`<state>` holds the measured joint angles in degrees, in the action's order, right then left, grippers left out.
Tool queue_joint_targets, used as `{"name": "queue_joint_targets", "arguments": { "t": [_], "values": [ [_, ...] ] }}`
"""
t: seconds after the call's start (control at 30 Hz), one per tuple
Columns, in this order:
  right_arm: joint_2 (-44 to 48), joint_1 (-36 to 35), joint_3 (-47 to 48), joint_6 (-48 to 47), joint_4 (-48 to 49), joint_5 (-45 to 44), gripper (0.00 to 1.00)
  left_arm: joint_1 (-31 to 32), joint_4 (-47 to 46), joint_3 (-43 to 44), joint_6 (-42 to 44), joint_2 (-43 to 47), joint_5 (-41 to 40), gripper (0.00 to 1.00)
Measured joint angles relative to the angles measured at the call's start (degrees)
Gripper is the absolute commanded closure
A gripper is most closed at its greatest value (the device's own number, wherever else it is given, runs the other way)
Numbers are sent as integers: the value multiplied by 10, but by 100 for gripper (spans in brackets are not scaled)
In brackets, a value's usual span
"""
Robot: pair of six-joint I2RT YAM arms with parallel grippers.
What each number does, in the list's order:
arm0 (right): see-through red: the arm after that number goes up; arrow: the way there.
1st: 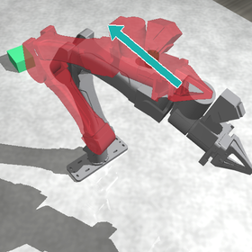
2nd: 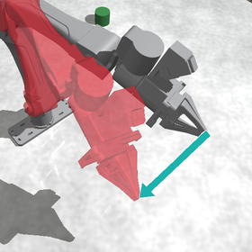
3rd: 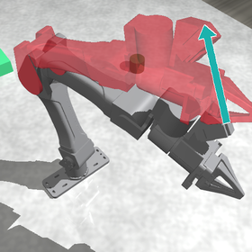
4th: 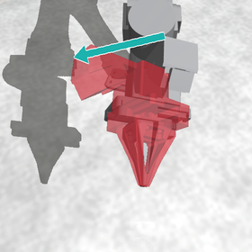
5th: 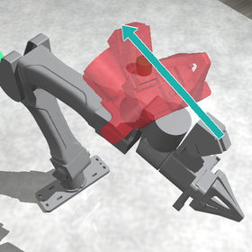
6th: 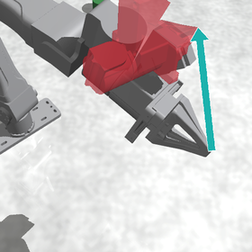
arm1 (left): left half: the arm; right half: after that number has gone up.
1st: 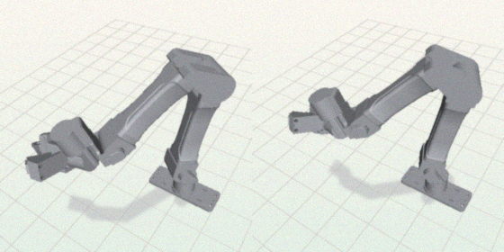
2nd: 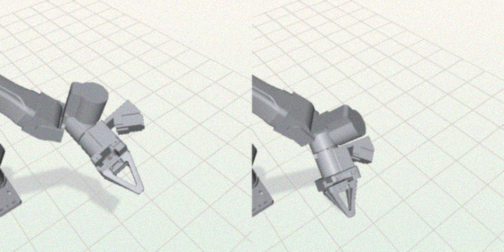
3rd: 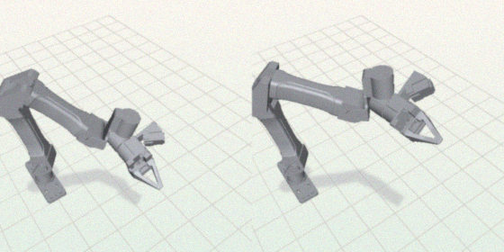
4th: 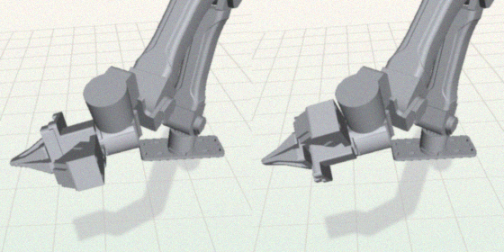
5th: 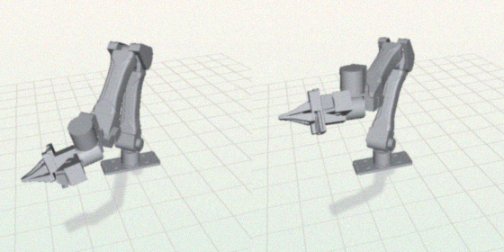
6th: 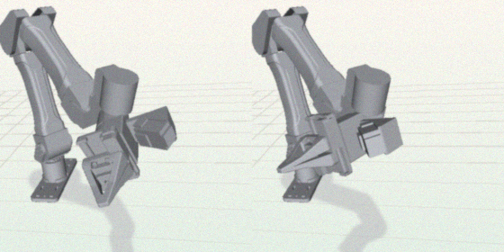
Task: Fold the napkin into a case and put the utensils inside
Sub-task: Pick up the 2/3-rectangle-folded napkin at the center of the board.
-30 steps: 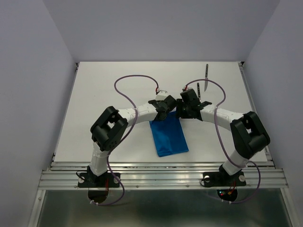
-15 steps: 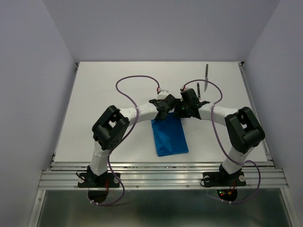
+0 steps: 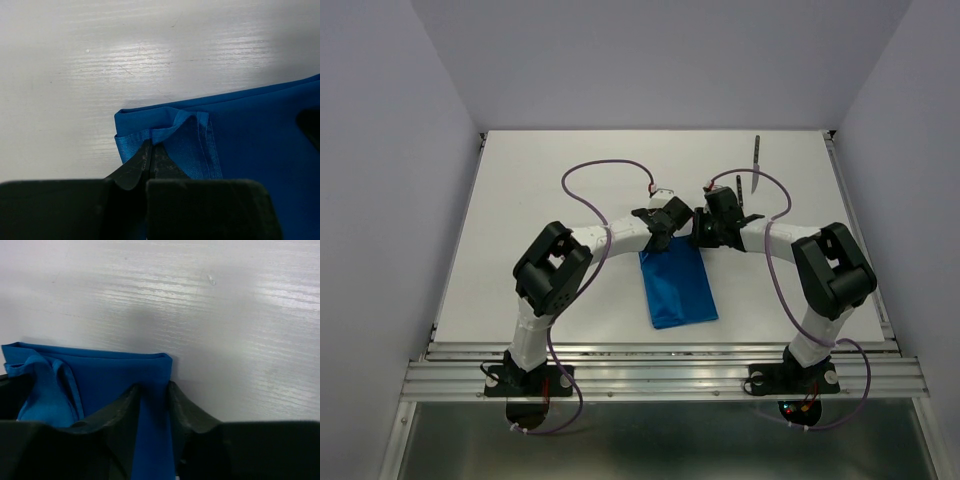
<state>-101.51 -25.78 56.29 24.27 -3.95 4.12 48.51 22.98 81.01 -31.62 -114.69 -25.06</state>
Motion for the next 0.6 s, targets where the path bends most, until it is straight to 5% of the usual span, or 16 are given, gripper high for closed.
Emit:
{"name": "queue_joint_targets", "arguments": {
  "t": [0.43,0.57,0.6],
  "values": [
    [0,0,-7,-3,18,-26,60,-2,-5,-4,-1,0,2,100],
    [-5,0,-9,-7,36,-21,71,-3,-6,-9,-3,0,3,100],
    [-7,0,-10,-7,41,-18,80,-3,-6,-9,-3,0,3,100]
  ]
}}
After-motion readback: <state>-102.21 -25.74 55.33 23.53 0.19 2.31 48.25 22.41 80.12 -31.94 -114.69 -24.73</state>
